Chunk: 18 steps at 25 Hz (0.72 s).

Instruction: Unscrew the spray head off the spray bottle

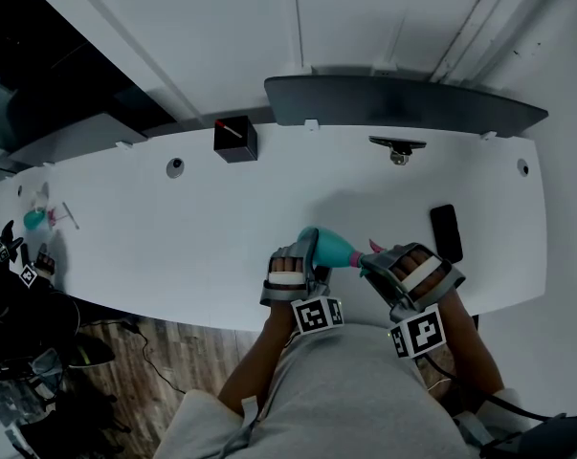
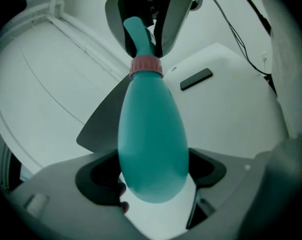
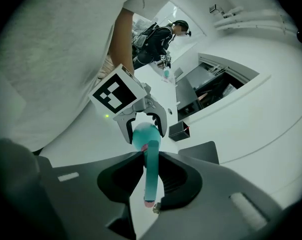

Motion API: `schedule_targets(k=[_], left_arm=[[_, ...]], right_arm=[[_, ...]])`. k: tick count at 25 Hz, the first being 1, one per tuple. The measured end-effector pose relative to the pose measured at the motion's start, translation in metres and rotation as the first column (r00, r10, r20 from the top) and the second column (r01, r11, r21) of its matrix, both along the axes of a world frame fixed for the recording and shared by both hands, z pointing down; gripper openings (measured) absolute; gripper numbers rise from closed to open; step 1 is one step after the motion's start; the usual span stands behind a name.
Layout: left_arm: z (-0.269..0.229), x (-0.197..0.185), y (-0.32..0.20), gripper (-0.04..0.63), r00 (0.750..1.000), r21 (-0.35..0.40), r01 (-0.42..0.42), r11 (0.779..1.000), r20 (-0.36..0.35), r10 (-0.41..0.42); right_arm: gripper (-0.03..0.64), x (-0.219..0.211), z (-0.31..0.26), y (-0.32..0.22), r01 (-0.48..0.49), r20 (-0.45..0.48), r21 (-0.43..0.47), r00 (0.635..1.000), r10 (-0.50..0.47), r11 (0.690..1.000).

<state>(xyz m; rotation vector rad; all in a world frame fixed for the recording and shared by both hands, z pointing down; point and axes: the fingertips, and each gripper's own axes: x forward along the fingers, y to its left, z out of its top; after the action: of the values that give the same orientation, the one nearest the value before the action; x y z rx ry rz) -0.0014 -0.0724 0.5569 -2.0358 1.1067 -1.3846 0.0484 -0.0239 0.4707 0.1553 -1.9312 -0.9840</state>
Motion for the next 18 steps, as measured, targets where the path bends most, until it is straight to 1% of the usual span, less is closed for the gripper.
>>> schedule_targets(k=[3, 5, 6, 7, 8, 9, 10, 11, 12, 13, 14, 15, 16, 17, 18], left_arm=[[0.001, 0.001, 0.0, 0.402, 1.0, -0.015, -0.004, 1.0, -0.013, 0.004], [0.001, 0.0, 0.001, 0.402, 1.0, -0.02, 0.002, 1.0, -0.024, -0.003], [0.001, 0.0, 0.001, 0.402, 0.999, -0.023, 0.011, 1.0, -0.037, -0.012], [0.0, -0.001, 0.0, 0.402, 0.998, -0.026, 0.025, 0.999, -0.056, -0.027], [-0.002, -0.003, -0.001, 0.402, 0.996, -0.029, 0.045, 0.999, -0.078, -0.047], [-0.003, -0.006, -0.003, 0.402, 0.993, -0.029, 0.068, 0.997, -0.098, -0.071], [-0.005, -0.01, -0.005, 0.402, 0.99, -0.025, 0.09, 0.996, -0.111, -0.092], [-0.007, -0.015, -0.008, 0.402, 0.987, -0.014, 0.108, 0.994, -0.115, -0.109], [-0.009, -0.019, -0.01, 0.402, 0.986, 0.002, 0.12, 0.993, -0.113, -0.119], [-0.012, -0.022, -0.012, 0.402, 0.987, 0.02, 0.126, 0.992, -0.106, -0.124], [-0.014, -0.024, -0.013, 0.402, 0.988, 0.04, 0.129, 0.991, -0.095, -0.125], [-0.016, -0.026, -0.015, 0.402, 0.989, 0.061, 0.13, 0.99, -0.08, -0.125], [-0.018, -0.027, -0.017, 0.402, 0.99, 0.08, 0.13, 0.988, -0.062, -0.125], [-0.02, -0.029, -0.019, 0.402, 0.991, 0.101, 0.13, 0.986, -0.045, -0.126], [-0.022, -0.03, -0.021, 0.402, 0.992, 0.123, 0.129, 0.984, -0.03, -0.126]], right_arm=[[0.092, 0.0, 0.0, 0.0, 0.015, -0.022, 0.034, 1.0, -0.015, 0.999], [0.092, 0.0, 0.0, -0.002, 0.007, -0.017, 0.05, 1.0, -0.006, 0.999], [0.095, -0.001, -0.003, -0.004, -0.008, 0.008, 0.053, 1.0, 0.008, 0.999], [0.102, -0.003, -0.008, -0.005, -0.034, 0.062, 0.044, 0.998, 0.032, 0.998], [0.114, -0.006, -0.017, -0.006, -0.072, 0.152, 0.009, 0.986, 0.07, 0.997], [0.129, -0.008, -0.029, -0.006, -0.117, 0.269, -0.065, 0.954, 0.13, 0.991], [0.152, -0.009, -0.042, -0.007, -0.156, 0.39, -0.183, 0.895, 0.218, 0.971], [0.195, -0.008, -0.055, -0.007, -0.177, 0.489, -0.34, 0.806, 0.334, 0.924], [0.229, -0.004, -0.065, -0.009, -0.168, 0.546, -0.519, 0.69, 0.476, 0.838], [0.243, 0.001, -0.073, -0.011, -0.118, 0.546, -0.696, 0.554, 0.629, 0.708], [0.252, 0.007, -0.078, -0.013, -0.023, 0.484, -0.842, 0.408, 0.774, 0.539], [0.252, 0.013, -0.08, -0.017, 0.112, 0.365, -0.931, 0.267, 0.892, 0.347], [0.252, 0.019, -0.08, -0.02, 0.267, 0.204, -0.95, 0.151, 0.967, 0.159], [0.252, 0.022, -0.076, -0.022, 0.409, 0.034, -0.913, 0.076, 0.997, 0.0], [0.253, 0.023, -0.07, -0.024, 0.511, -0.114, -0.851, 0.04, 0.993, -0.119]])
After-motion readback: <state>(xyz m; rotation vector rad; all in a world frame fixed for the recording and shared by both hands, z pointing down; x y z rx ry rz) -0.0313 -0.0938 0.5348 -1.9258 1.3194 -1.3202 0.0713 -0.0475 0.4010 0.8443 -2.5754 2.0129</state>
